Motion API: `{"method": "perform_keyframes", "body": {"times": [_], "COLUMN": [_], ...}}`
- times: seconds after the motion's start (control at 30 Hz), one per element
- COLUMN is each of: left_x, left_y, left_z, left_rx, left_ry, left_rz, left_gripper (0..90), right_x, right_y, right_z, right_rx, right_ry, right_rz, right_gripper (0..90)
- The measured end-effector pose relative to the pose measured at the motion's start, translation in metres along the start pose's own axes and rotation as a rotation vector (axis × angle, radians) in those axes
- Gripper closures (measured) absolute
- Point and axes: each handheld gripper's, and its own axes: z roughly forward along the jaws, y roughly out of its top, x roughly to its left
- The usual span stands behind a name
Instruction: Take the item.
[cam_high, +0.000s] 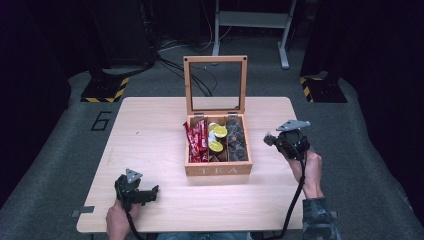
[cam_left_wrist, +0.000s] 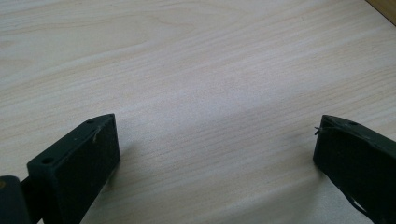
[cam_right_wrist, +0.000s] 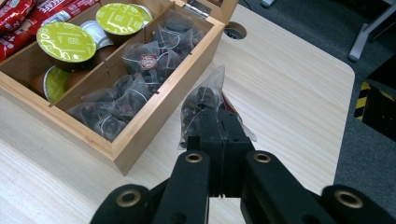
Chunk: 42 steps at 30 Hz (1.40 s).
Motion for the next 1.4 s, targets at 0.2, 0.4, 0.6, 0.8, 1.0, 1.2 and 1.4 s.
{"method": "perform_keyframes", "body": {"times": [0.2,0.4,0.6,0.8,1.0,1.2,1.4], "left_x": [0.0,0.0,0.0,0.0,0.0,0.0,0.0], "left_y": [0.0,0.0,0.0,0.0,0.0,0.0,0.0], "left_z": [0.0,0.0,0.0,0.0,0.0,0.0,0.0], "left_rx": [0.001,0.001,0.001,0.001,0.001,0.001,-0.001], "left_ry": [0.001,0.0,0.0,0.001,0.0,0.0,0.001], "left_rz": [0.001,0.0,0.001,0.0,0.0,0.0,0.001], "left_gripper": [0.3,0.4,0.4,0.3,0.3,0.3,0.3], "right_x": [-0.005,-0.01,-0.022,-0.031,-0.041,-0.049,-0.058], "right_y": [-0.004,-0.007,-0.016,-0.024,-0.032,-0.036,-0.043], "right_z": [-0.003,-0.005,-0.012,-0.015,-0.017,-0.022,-0.026], "right_rx": [0.0,0.011,0.016,0.015,0.018,0.021,0.033], "right_ry": [-0.015,-0.036,-0.06,-0.077,-0.082,-0.1,-0.116], "right_rz": [0.007,0.016,0.047,0.072,0.092,0.11,0.131], "right_gripper": [90.0,90.0,90.0,90.0,90.0,90.0,90.0]}}
